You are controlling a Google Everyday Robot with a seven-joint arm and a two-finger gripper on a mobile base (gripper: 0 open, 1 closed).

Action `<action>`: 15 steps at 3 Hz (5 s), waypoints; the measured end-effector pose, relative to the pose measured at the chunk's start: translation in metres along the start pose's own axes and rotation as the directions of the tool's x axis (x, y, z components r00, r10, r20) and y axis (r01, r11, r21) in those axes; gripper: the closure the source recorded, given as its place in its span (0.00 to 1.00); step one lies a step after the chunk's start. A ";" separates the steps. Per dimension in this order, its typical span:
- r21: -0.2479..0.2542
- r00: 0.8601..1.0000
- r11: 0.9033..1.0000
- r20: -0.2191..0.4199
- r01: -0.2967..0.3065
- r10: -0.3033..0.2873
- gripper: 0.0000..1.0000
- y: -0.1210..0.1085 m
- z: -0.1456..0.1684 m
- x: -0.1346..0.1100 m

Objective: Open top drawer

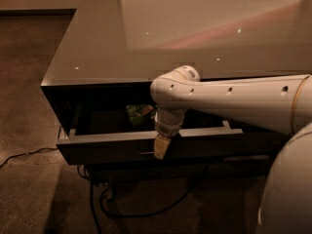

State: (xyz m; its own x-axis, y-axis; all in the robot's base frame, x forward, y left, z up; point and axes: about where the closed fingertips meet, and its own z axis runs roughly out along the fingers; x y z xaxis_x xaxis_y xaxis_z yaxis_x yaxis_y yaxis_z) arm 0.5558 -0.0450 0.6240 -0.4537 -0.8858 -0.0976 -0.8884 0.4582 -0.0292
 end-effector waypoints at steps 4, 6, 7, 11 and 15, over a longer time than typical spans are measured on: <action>-0.002 1.000 1.000 0.019 -0.023 0.023 0.00 0.002 0.000 0.002; -0.022 0.987 0.997 0.138 -0.077 0.080 0.00 -0.007 -0.019 0.002; -0.095 0.968 0.994 0.236 -0.059 0.080 0.00 -0.011 -0.021 0.022; -0.115 0.927 0.987 0.368 0.116 -0.066 0.00 -0.008 -0.018 0.025; -0.046 0.944 0.990 0.310 0.131 -0.110 0.19 0.010 -0.018 0.066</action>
Offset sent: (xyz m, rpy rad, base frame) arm 0.0000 0.0000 0.0000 0.0000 0.0000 0.0000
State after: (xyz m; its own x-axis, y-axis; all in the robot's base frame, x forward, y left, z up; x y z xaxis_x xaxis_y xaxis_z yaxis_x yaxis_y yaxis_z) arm 0.5152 -0.1002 0.6346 -0.3087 -0.8644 -0.3970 -0.9424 0.3345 0.0044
